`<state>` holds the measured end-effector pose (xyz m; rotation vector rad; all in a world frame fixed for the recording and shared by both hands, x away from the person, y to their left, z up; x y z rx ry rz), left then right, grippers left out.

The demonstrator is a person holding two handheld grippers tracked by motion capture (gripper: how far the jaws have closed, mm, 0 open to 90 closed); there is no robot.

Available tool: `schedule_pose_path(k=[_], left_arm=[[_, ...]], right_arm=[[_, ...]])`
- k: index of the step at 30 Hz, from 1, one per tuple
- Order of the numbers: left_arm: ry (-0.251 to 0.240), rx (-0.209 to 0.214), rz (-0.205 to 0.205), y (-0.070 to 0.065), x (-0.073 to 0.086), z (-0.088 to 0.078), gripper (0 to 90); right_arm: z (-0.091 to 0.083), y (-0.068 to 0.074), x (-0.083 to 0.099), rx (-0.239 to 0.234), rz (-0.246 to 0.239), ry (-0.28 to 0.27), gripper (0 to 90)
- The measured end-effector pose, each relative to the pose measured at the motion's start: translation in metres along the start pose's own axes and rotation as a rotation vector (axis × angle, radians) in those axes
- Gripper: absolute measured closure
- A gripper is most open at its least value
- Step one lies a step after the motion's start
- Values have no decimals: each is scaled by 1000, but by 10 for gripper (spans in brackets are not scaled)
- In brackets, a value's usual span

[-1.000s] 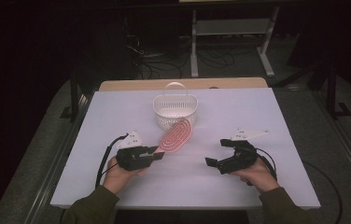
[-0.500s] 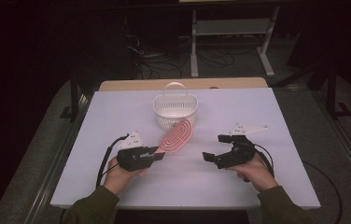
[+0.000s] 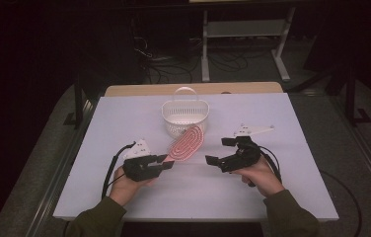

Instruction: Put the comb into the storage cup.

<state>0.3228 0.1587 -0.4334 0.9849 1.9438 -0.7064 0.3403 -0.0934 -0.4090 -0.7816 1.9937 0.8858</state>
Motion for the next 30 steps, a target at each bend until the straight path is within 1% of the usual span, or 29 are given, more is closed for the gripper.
schedule_pose_path(k=[7,12,26,30], left_arm=[[-1,2,6,-1,0,1,699],[6,7,13,-2,0,3,700],[6,4,31,-3,2,4,699],[3,1,35,-4,2,4,699]], right_arm=[[6,2,-8,-16,0,-9,0],[10,2,-14,-14,6,-15,0],[32,4,-27,-26,17,-13,3],[36,5,-29,-29,15,-13,20]])
Point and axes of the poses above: each handheld gripper's, and its own axes: z roughly forward along the jaws, x roughly out of its underside, y roughly to its left, the point moved 5 cm from there along z, roughly forward along the jaws, and after that the axes turned 1 degree about -z, right-handed, at the moved point
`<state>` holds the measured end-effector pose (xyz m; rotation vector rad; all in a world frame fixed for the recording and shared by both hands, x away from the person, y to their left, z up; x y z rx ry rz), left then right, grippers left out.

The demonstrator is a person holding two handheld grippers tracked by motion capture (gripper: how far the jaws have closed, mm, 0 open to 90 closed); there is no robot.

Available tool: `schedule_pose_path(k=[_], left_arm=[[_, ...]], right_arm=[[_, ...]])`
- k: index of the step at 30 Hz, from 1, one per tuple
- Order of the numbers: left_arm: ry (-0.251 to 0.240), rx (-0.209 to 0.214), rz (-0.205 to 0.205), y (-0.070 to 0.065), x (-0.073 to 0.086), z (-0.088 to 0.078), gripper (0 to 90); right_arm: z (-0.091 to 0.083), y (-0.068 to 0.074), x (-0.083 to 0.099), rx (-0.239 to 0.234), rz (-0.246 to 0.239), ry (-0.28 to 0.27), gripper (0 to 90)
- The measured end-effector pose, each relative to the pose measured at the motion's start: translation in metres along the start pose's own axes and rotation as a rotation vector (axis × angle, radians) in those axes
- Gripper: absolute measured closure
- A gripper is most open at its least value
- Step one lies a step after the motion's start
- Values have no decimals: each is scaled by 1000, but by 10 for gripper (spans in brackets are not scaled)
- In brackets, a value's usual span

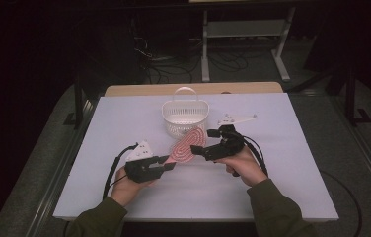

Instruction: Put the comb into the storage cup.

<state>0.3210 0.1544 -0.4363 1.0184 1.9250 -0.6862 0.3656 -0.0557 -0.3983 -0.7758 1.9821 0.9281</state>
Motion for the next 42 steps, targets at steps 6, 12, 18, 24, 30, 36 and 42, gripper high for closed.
schedule_pose_path(k=[6,12,18,24,30,36,42], left_arm=[[-2,-2,3,0,0,0,699],[-1,-2,1,-1,1,1,699],[-1,-2,7,-1,1,1,699],[1,-2,17,-2,1,1,699],[3,-4,21,-2,1,2,699],[6,-18,33,-2,2,1,699],[4,-20,38,-2,2,2,699]], right_arm=[[6,0,-3,-3,10,6,40],[12,-1,-4,-6,17,7,90],[16,0,-4,-22,28,15,147],[18,-2,-2,-25,53,27,195],[19,-1,-1,-39,73,28,273],[20,-1,0,-62,98,27,339],[20,0,0,-93,115,23,398]])
Point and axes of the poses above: each handheld gripper's, and its own axes: z roughly forward along the jaws, x roughly out of its underside, y roughly to its left, the point moved 5 cm from there along z, roughly forward along the jaws, and after that the axes turned 1 degree about -z, right-handed, at the moved point
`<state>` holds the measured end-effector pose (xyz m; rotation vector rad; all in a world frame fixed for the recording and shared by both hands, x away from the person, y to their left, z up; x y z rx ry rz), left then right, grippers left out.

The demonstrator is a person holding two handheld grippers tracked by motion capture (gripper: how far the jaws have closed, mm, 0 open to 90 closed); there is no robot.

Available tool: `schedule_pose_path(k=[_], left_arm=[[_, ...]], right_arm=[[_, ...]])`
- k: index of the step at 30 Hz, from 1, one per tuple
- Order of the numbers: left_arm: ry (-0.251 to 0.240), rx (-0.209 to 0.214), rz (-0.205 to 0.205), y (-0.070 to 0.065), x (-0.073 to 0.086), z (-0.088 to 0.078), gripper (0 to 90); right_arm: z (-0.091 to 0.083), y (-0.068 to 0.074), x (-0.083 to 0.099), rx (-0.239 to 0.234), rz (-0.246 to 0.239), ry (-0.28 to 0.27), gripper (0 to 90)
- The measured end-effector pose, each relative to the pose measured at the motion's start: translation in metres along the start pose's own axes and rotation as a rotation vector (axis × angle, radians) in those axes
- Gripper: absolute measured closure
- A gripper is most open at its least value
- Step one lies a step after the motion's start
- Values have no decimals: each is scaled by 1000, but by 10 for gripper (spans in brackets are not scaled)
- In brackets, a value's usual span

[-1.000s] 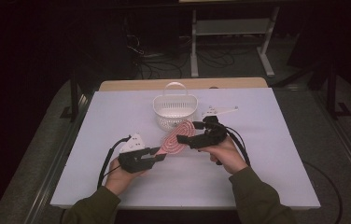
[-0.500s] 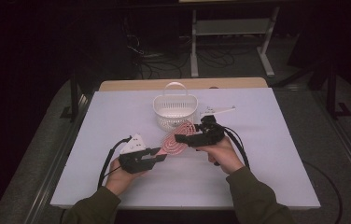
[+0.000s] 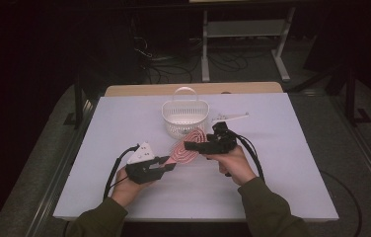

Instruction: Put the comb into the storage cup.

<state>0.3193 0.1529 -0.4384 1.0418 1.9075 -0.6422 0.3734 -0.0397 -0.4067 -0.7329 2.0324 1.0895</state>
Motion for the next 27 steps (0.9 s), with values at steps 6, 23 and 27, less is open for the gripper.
schedule_pose_path(k=[6,23,27], left_arm=[[1,-9,8,1,1,0,698],[3,5,29,1,2,3,701],[2,6,29,1,2,3,703]], right_arm=[[0,0,0,-15,8,5,456],[-3,5,-2,-48,3,-26,566],[-4,6,-3,-54,-4,-34,580]])
Point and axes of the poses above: each handheld gripper's, and its own axes: z roughly forward along the jaws, x roughly out of its underside, y roughly to its left, the point moved 5 cm from there along z, roughly forward along the jaws, and after that the axes turned 1 degree about -z, right-handed, at the moved point
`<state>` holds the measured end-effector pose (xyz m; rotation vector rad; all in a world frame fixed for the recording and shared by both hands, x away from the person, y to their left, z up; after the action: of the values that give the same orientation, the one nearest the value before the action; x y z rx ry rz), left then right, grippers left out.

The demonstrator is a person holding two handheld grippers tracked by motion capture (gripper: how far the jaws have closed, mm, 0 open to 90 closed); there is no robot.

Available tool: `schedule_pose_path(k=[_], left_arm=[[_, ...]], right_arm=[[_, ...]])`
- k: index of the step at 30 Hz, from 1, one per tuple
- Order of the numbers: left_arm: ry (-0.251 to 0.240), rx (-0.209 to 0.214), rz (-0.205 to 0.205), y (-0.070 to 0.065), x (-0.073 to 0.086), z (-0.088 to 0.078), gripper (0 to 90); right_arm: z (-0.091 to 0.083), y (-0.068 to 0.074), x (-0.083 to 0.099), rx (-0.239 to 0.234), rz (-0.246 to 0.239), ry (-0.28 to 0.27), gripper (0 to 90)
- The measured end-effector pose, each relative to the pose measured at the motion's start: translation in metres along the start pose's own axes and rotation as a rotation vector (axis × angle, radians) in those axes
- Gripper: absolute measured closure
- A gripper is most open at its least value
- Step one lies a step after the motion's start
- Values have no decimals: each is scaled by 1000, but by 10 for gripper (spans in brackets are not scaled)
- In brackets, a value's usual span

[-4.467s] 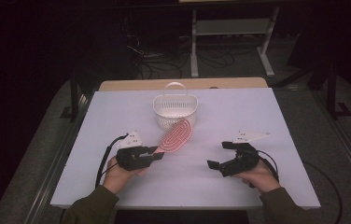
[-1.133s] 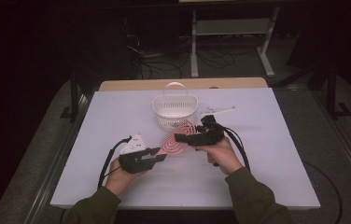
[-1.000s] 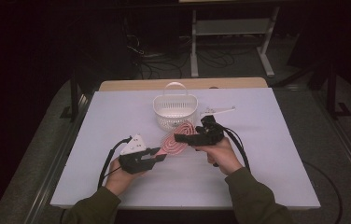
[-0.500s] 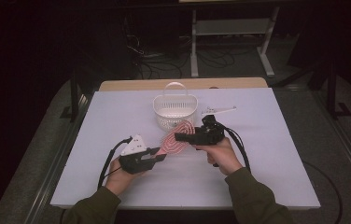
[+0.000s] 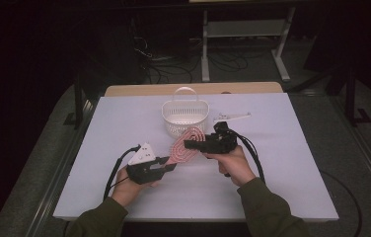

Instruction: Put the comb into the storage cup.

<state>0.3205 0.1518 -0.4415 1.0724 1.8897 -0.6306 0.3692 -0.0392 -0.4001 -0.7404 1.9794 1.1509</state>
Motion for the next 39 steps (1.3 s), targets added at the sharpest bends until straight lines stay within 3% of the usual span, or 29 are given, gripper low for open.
schedule_pose_path(k=[25,39], left_arm=[[-9,10,-13,2,1,1,702],[-24,14,-28,2,0,-2,654]], right_arm=[[-2,7,-3,-61,0,-46,630],[-6,6,-5,-48,-9,-64,631]])
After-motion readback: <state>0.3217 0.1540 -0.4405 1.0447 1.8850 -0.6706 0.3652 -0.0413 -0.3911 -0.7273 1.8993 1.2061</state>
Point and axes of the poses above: each handheld gripper's, and its own axes: z roughly forward along the jaws, x roughly out of its underside, y roughly to its left, the point moved 5 cm from there along z, roughly forward along the jaws, and after that the axes turned 1 degree about -z, right-handed, at the moved point
